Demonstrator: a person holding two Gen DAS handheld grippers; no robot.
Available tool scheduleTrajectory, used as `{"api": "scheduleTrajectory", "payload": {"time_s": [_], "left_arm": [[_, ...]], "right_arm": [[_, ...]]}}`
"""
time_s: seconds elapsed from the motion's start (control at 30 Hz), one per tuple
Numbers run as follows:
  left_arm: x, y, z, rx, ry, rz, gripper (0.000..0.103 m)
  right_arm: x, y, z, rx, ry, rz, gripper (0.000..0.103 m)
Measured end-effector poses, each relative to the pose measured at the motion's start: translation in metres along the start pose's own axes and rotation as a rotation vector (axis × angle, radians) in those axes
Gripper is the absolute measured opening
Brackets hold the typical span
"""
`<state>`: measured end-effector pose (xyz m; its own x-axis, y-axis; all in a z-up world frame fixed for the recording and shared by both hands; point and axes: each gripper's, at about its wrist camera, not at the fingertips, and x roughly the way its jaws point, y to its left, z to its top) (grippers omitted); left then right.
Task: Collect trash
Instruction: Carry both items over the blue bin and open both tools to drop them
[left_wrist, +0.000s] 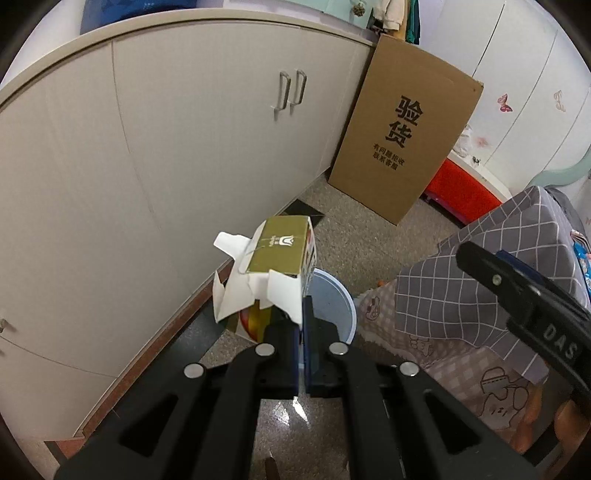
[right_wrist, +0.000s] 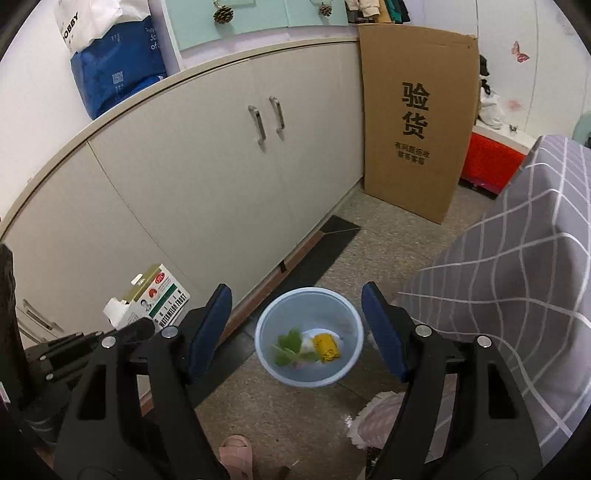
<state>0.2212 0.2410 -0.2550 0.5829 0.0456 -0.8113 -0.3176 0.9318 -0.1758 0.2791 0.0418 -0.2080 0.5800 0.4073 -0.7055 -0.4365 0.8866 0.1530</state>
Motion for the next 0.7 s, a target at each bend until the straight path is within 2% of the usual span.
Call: {"api": "scheduleTrajectory", "payload": {"time_s": [0.27,0.53,0.67,0.7], "left_arm": [[0.006,-0.022,0.002,0.028,0.011,-0.022,0.002],[0.009,-0.046,0.021,0.074,0.006,-0.035,0.002],[0.005,-0.060,0.038,0.074,-0.038,-0.049,0.003],[0.004,-0.062,0.043,0.059,-0.054,-0.066,0.012]], "right_arm": [[-0.020,-0.001,-0.001,-0.020,-0.064,-0.052,0.075],[-0.057,-0.005,0.004,-0.025,-0.232,-0.146,0.078],[-0.073,-0.016,0.007,0.020,-0.313,-0.174,0.080],[-0.077,-0.020,0.007,0.032,-0.324,-0.180,0.080]]}}
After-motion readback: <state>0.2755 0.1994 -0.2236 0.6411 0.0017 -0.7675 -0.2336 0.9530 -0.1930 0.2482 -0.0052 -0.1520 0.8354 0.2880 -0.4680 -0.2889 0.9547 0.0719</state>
